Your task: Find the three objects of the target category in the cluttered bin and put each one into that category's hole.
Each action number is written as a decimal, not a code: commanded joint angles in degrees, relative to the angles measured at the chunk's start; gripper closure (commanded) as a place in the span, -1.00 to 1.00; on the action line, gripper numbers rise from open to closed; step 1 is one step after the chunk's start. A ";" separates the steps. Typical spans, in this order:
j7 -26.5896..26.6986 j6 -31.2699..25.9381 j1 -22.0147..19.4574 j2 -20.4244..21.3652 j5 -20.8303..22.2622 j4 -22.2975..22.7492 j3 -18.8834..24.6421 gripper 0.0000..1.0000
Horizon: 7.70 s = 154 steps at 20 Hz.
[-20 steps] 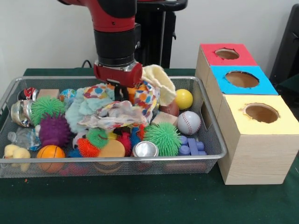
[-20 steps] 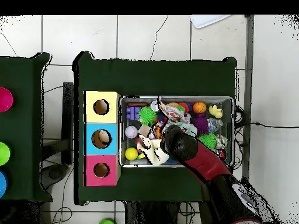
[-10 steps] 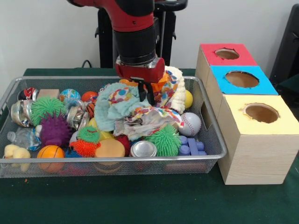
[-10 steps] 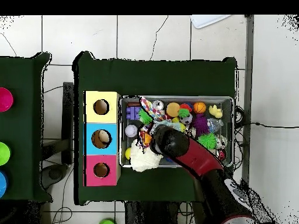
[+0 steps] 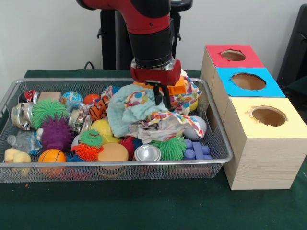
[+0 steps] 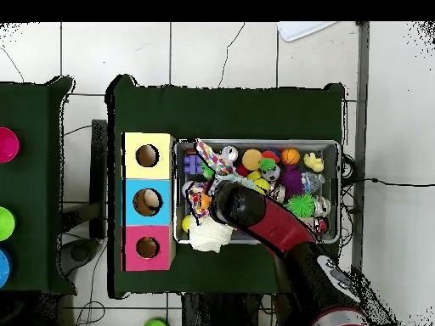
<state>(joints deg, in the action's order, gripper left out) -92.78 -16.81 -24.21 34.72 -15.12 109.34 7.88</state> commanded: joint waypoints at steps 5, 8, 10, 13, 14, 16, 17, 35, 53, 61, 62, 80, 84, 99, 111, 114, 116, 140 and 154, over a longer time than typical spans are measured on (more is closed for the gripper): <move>-9.13 -7.21 -1.60 -1.82 -2.40 8.11 7.71 1.00; -8.91 -6.02 -2.20 -2.00 -1.80 8.34 7.80 1.00; -8.55 -5.12 -2.03 -1.97 -0.74 7.95 6.87 1.00; -7.17 -4.69 -1.38 -1.61 1.04 7.28 5.98 1.00; -7.15 -4.96 -1.01 -1.53 1.18 7.16 5.66 1.00; -6.75 -5.32 -0.74 -1.52 1.49 6.75 5.48 -1.00; -6.38 -5.40 -0.84 -1.59 1.66 6.45 5.63 -1.00; -6.15 -18.82 -2.14 9.49 0.15 8.06 5.54 -1.00; -7.02 -39.27 -1.63 15.68 3.15 -0.54 2.04 -1.00; -2.21 -43.48 -5.55 11.46 9.26 -7.81 1.71 -1.00; -1.62 -43.29 -6.11 10.92 9.50 -8.18 2.05 -1.00; 4.35 -34.30 -12.90 3.75 19.02 -9.90 5.07 -1.00; 4.50 -31.10 -14.21 3.68 20.01 -7.61 6.02 -1.00; 5.83 -22.55 -19.19 -5.09 26.70 -9.93 8.01 -1.00; 4.17 -17.18 -21.67 -10.63 30.18 -11.04 9.97 -1.00; 3.76 -15.70 -21.97 -11.82 31.42 -11.46 10.07 -1.00; 3.57 -14.94 -22.12 -12.35 32.13 -11.60 9.95 -1.00; 4.63 -16.21 -21.67 -12.74 36.26 -17.08 9.50 -1.00; 5.05 -21.38 -21.38 -11.69 35.93 -21.60 10.65 -1.00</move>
<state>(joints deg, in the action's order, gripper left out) -92.78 -34.82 -45.72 24.73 18.65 96.37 14.81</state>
